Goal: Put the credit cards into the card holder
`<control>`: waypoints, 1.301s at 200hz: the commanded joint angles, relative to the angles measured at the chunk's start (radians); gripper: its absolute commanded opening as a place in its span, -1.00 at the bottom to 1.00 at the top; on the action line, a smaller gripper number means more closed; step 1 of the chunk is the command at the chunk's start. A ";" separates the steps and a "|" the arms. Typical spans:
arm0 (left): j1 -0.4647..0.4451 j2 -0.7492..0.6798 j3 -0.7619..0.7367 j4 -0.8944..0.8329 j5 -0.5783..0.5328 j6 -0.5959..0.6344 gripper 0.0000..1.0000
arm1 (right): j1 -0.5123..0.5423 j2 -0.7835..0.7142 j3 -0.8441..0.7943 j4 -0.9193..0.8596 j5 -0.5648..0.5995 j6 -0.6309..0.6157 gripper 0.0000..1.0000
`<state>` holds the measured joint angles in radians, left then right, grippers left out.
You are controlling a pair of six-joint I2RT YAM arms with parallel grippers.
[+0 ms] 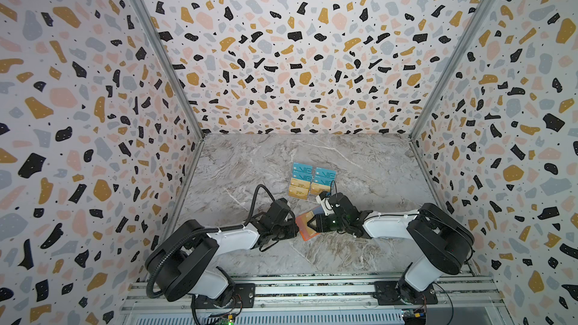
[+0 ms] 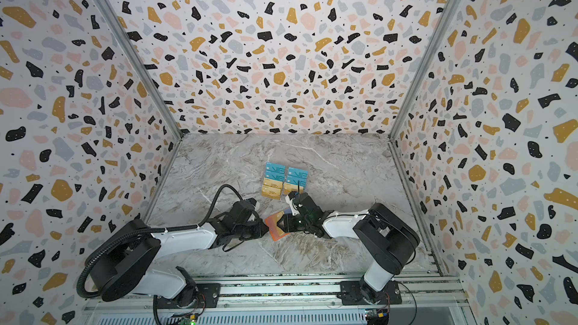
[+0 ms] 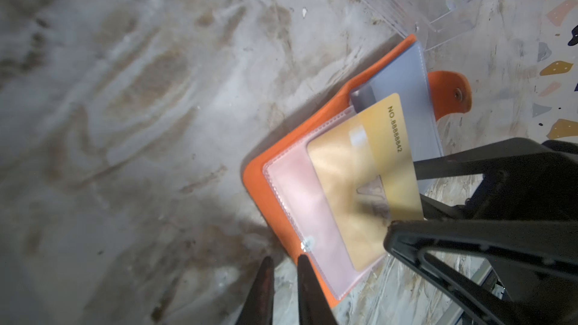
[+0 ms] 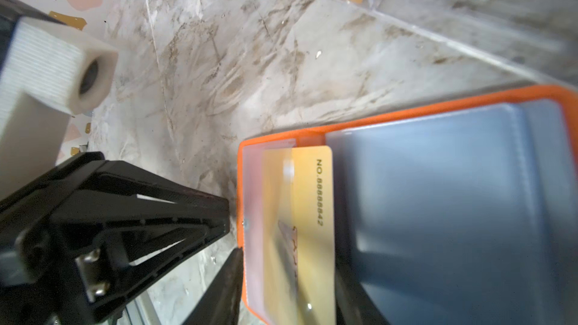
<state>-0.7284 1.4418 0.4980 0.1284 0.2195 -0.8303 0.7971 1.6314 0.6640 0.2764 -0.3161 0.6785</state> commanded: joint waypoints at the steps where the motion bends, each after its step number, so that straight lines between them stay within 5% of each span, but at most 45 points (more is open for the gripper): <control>1: 0.003 0.017 0.015 -0.003 0.010 0.006 -0.64 | 0.005 0.008 0.033 -0.141 0.061 -0.074 -0.09; 71: 0.003 0.037 0.012 0.066 0.035 -0.035 -0.65 | 0.006 -0.089 0.035 -0.235 0.094 -0.134 0.17; 141: 0.003 0.020 0.011 0.079 0.048 -0.048 -0.62 | 0.001 -0.053 0.074 -0.274 0.025 -0.139 0.19; 260: 0.053 -0.104 -0.023 0.000 -0.029 -0.070 -0.47 | 0.025 0.022 0.024 -0.039 -0.124 0.027 0.12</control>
<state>-0.6872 1.3521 0.4747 0.1528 0.1986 -0.9115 0.8074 1.6272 0.7067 0.1799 -0.3752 0.6365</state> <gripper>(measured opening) 0.243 0.559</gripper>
